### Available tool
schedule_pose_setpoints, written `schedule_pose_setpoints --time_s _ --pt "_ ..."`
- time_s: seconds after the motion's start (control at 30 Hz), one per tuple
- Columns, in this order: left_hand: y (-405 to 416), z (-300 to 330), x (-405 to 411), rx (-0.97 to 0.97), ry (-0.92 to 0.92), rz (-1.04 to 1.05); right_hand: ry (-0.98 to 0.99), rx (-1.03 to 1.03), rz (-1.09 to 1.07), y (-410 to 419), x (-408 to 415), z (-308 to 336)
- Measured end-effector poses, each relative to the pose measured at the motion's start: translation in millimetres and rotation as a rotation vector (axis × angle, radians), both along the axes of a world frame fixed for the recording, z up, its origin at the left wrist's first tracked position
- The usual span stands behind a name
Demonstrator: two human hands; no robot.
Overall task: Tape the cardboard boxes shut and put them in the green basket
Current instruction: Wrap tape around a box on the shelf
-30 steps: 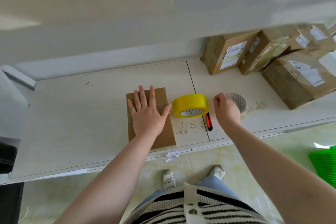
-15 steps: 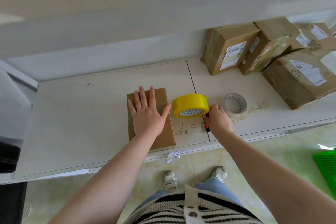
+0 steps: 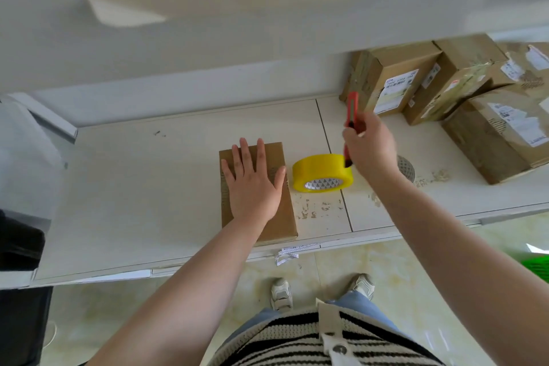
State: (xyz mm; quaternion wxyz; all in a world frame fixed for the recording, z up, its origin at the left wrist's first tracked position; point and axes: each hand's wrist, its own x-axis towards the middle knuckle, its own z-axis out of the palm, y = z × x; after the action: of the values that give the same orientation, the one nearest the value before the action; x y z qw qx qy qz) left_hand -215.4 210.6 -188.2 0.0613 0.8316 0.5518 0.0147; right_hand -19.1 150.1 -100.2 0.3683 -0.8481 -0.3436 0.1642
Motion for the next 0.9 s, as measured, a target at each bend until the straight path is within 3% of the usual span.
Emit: schedule_pose_setpoints --time_s 0.1,0.2,0.27,0.67,0.9 --pt "0.5 0.6 0.0 -0.019 0.001 0.004 0.249 -0.13 0.246 16.3 -34.8 4.3" --pt "0.4 1.1 -0.7 -0.019 -0.013 0.001 0.156 -0.359 0.424 10.8 -49.0 -9.2" --pt "0.6 1.4 -1.4 -0.014 -0.018 -0.004 0.041 -0.417 0.444 5.4 -43.2 -13.2" --pt "1.3 1.3 -2.8 -0.019 -0.035 -0.007 0.093 -0.657 0.574 10.5 -30.1 0.5" --pt "1.1 1.9 -2.4 -0.026 -0.033 -0.008 0.058 -0.592 0.472 12.9 -36.9 -11.3"
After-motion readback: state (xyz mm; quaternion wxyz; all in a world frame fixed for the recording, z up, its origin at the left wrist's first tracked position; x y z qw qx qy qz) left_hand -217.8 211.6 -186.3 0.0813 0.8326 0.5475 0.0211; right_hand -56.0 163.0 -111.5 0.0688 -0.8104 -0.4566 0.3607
